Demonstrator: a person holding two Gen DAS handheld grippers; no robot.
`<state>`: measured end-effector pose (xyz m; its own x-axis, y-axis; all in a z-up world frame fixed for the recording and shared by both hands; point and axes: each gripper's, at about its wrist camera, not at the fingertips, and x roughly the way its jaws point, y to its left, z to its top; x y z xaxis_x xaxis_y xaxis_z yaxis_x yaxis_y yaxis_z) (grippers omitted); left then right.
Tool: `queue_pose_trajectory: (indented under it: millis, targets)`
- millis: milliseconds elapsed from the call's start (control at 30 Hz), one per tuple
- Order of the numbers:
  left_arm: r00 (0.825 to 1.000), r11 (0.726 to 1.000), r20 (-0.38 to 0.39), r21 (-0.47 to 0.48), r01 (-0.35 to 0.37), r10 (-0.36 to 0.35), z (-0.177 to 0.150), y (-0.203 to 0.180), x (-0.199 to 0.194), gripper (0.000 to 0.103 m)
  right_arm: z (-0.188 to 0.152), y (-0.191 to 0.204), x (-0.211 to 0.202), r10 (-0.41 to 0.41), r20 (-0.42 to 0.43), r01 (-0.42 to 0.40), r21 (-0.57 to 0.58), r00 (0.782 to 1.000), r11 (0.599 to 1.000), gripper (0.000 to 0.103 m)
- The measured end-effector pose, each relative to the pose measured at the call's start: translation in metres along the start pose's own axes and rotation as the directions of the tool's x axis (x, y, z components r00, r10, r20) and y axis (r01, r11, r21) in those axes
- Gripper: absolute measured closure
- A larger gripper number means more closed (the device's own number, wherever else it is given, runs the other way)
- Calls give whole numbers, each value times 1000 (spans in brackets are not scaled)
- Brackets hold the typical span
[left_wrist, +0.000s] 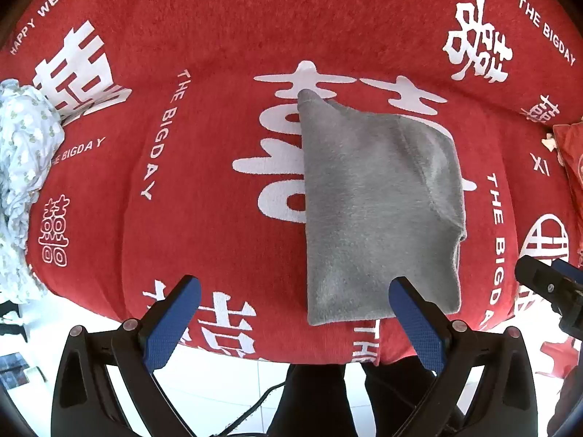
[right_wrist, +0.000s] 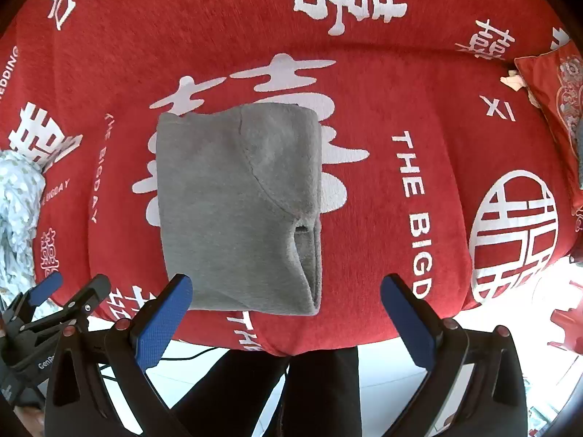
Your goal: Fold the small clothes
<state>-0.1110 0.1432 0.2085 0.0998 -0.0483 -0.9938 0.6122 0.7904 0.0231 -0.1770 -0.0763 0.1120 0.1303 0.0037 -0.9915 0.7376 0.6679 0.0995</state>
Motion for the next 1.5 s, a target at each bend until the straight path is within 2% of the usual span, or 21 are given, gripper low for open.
queue_pose_trajectory:
  millis: [533,733,1100,1500]
  targets:
    - [999,999,36,35,8,-9,0,-2,-16,0,-2,8,-20,-25,37,25,-2,999,1000,0]
    - [999,1000,41,9,10,-10,0,-4,-23,0,-1,7,-28,-22,53,23,-20,998,1000,0]
    - [998,999,61,-20,-25,27,-13,-22,-47,0,-3,-1,-37,4,43,-1,-66,999,998,0]
    - [999,1000,51,-21,-9,10,-25,-49,-62,0,-8,-20,-51,13,45,-10,-68,999,998,0]
